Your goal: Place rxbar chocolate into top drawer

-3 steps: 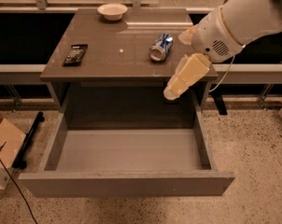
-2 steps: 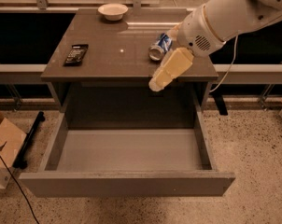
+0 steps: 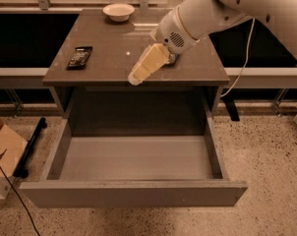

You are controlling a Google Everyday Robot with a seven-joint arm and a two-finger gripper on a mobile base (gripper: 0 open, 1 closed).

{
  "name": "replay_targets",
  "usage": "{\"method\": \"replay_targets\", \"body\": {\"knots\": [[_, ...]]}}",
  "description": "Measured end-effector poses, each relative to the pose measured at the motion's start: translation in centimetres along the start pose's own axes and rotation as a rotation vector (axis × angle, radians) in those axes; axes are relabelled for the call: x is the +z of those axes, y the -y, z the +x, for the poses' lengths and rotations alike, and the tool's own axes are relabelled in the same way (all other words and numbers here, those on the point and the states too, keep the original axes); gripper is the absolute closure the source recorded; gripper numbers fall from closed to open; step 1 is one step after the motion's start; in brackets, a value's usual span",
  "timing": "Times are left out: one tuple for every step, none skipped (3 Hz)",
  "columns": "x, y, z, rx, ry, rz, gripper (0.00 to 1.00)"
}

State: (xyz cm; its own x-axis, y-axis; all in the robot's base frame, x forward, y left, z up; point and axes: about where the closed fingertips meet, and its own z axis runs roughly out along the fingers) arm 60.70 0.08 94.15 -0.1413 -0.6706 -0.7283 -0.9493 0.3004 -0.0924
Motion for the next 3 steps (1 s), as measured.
{"method": "replay_targets", "body": {"knots": [[2.1, 1.0, -1.1, -0.027, 0.022, 0.028, 0.0], [5.5, 2.3, -2.3, -0.064, 0.048, 0.05, 0.0], [9.1, 4.2, -3.4, -0.074, 0.091, 0.059, 0.0]]}}
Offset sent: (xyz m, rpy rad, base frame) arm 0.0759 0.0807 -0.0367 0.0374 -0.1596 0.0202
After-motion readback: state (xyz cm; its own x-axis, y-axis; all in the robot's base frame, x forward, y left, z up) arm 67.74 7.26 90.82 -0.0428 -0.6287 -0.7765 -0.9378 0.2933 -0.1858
